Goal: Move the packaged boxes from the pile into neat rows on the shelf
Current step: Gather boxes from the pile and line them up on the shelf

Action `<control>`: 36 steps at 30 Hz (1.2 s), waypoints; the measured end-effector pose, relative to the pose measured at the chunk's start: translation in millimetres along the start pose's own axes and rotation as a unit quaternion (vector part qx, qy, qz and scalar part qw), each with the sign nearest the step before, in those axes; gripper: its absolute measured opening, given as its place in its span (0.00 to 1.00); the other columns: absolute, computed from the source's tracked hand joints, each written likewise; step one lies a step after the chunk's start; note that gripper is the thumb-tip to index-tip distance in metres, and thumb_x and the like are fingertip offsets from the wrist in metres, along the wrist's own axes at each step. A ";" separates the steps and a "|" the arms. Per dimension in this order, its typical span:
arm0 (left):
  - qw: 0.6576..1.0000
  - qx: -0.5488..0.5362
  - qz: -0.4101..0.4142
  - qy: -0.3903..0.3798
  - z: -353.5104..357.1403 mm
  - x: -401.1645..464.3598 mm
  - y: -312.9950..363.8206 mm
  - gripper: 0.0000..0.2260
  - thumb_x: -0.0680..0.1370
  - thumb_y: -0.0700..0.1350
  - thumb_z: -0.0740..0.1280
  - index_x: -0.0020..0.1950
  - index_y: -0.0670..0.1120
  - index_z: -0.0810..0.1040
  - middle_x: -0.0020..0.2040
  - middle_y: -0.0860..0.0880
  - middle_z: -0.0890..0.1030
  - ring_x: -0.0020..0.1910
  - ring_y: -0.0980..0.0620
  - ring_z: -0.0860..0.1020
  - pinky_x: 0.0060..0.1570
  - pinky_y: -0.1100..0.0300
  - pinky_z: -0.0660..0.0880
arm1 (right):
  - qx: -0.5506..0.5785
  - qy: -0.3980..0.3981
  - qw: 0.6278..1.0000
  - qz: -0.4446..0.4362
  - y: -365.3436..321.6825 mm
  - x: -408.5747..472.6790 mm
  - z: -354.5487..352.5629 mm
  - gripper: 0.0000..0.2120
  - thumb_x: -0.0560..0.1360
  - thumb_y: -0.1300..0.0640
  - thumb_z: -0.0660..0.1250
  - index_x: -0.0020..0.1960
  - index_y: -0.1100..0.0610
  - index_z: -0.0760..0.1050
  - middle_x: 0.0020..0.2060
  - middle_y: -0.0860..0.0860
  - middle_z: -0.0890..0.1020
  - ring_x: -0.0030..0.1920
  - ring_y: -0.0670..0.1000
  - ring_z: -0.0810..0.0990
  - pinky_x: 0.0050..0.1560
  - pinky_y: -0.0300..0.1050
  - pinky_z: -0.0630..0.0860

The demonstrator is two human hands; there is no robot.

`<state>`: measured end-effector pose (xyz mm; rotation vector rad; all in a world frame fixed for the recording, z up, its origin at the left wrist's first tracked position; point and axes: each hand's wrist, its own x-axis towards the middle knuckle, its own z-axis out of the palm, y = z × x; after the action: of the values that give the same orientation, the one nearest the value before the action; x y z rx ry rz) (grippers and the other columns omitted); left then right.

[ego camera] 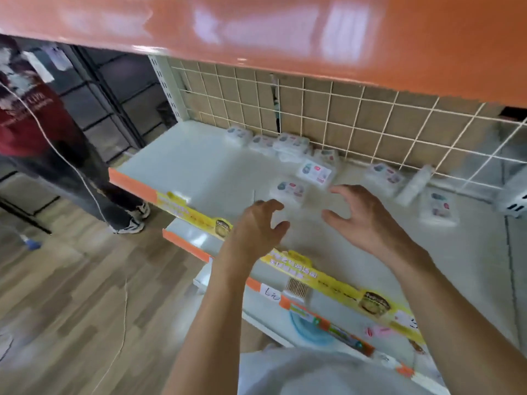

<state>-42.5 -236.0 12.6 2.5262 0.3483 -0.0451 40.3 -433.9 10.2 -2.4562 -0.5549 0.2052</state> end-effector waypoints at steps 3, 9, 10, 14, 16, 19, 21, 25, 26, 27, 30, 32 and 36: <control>0.999 0.024 0.049 0.000 -10.9 22.0 -14.1 0.22 0.77 0.48 0.71 0.71 0.47 0.74 0.65 0.43 0.76 0.63 0.44 0.77 0.61 0.58 0.69 | 0.054 0.061 0.995 0.058 -9.0 22.5 19.6 0.27 0.76 0.49 0.70 0.72 0.52 0.68 0.66 0.54 0.73 0.65 0.55 0.74 0.60 0.38 0.65; 0.996 -0.032 0.086 -0.005 -18.2 48.0 -33.8 0.24 0.78 0.47 0.70 0.73 0.47 0.71 0.67 0.43 0.74 0.64 0.42 0.75 0.63 0.55 0.70 | 0.267 0.150 0.917 0.256 -19.3 56.0 41.9 0.35 0.74 0.42 0.72 0.76 0.51 0.63 0.66 0.52 0.76 0.64 0.54 0.76 0.60 0.45 0.73; 0.996 -0.046 0.079 -0.006 -18.4 51.4 -36.7 0.25 0.78 0.47 0.70 0.74 0.47 0.69 0.68 0.43 0.73 0.65 0.42 0.74 0.64 0.54 0.70 | 0.291 0.160 0.903 0.274 -18.3 60.4 44.6 0.37 0.73 0.41 0.72 0.76 0.50 0.63 0.64 0.52 0.77 0.64 0.54 0.77 0.62 0.47 0.74; 0.997 -0.064 0.042 0.007 -18.8 68.4 -46.5 0.26 0.79 0.49 0.68 0.75 0.45 0.67 0.68 0.41 0.74 0.68 0.42 0.72 0.66 0.51 0.69 | 0.313 0.182 0.879 0.310 -19.4 76.6 49.8 0.37 0.71 0.40 0.72 0.75 0.51 0.64 0.57 0.49 0.80 0.62 0.54 0.79 0.66 0.55 0.75; 0.998 -0.057 0.029 0.004 -19.4 76.3 -46.4 0.26 0.79 0.51 0.68 0.75 0.44 0.67 0.67 0.41 0.75 0.67 0.41 0.73 0.67 0.50 0.69 | 0.312 0.192 0.875 0.318 -22.9 81.4 52.8 0.35 0.71 0.41 0.73 0.73 0.52 0.66 0.59 0.50 0.81 0.62 0.54 0.79 0.65 0.55 0.75; 0.999 -0.039 0.028 -0.014 -14.7 84.6 -41.4 0.28 0.80 0.53 0.67 0.75 0.42 0.66 0.67 0.41 0.75 0.67 0.42 0.73 0.67 0.50 0.69 | 0.307 0.214 0.867 0.331 -26.4 86.3 57.9 0.33 0.71 0.42 0.74 0.71 0.53 0.69 0.59 0.51 0.82 0.60 0.54 0.80 0.62 0.54 0.78; 0.999 -0.033 0.026 -0.016 -10.1 88.0 -37.9 0.28 0.80 0.54 0.67 0.75 0.41 0.66 0.66 0.41 0.75 0.66 0.41 0.73 0.67 0.50 0.68 | 0.297 0.224 0.866 0.335 -30.0 88.6 59.0 0.32 0.71 0.42 0.74 0.70 0.53 0.70 0.59 0.51 0.82 0.59 0.54 0.80 0.61 0.52 0.78; 0.999 -0.038 0.020 -0.023 -2.7 94.6 -30.5 0.26 0.80 0.51 0.67 0.73 0.40 0.68 0.64 0.40 0.77 0.65 0.42 0.73 0.67 0.52 0.66 | 0.319 0.231 0.857 0.332 -33.4 90.3 57.8 0.29 0.70 0.45 0.76 0.67 0.55 0.73 0.57 0.51 0.81 0.56 0.53 0.81 0.55 0.47 0.80; 0.998 -0.047 0.019 -0.032 -1.6 95.9 -28.6 0.26 0.79 0.50 0.68 0.73 0.40 0.67 0.65 0.40 0.77 0.65 0.42 0.73 0.67 0.51 0.67 | 0.334 0.230 0.852 0.331 -33.7 89.7 56.8 0.27 0.70 0.46 0.76 0.65 0.55 0.75 0.56 0.50 0.81 0.54 0.53 0.82 0.50 0.46 0.80; 0.997 -0.056 0.015 -0.041 -1.9 96.7 -26.8 0.26 0.79 0.49 0.68 0.74 0.40 0.67 0.65 0.40 0.77 0.65 0.42 0.73 0.68 0.51 0.68 | 0.348 0.230 0.847 0.331 -33.9 88.7 54.9 0.25 0.70 0.47 0.76 0.63 0.56 0.77 0.54 0.50 0.82 0.51 0.52 0.82 0.44 0.43 0.79; 0.995 -0.077 -0.006 -0.061 -3.6 103.8 -29.1 0.32 0.77 0.48 0.71 0.76 0.41 0.63 0.66 0.41 0.77 0.66 0.41 0.74 0.68 0.49 0.68 | 0.406 0.221 0.828 0.318 -34.0 80.9 48.0 0.12 0.72 0.54 0.75 0.54 0.56 0.81 0.44 0.50 0.84 0.38 0.46 0.81 0.32 0.36 0.75; 0.992 -0.097 -0.026 -0.079 -3.5 108.9 -32.5 0.35 0.75 0.49 0.73 0.77 0.44 0.61 0.64 0.42 0.76 0.65 0.41 0.73 0.68 0.47 0.69 | 0.444 0.219 0.813 0.306 -34.1 70.0 46.8 0.07 0.74 0.57 0.73 0.51 0.56 0.82 0.40 0.49 0.83 0.36 0.45 0.80 0.34 0.35 0.78; 0.991 -0.108 -0.023 -0.080 -3.3 109.6 -33.9 0.29 0.73 0.47 0.74 0.72 0.47 0.69 0.59 0.47 0.76 0.64 0.45 0.71 0.67 0.50 0.69 | 0.502 0.226 0.777 0.305 -27.5 50.1 51.0 0.11 0.75 0.58 0.72 0.57 0.58 0.81 0.49 0.52 0.85 0.44 0.47 0.81 0.50 0.42 0.83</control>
<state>54.4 -181.1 -15.1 2.2828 0.3281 -0.2157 62.2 -365.1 -15.4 -1.4319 0.5027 0.1065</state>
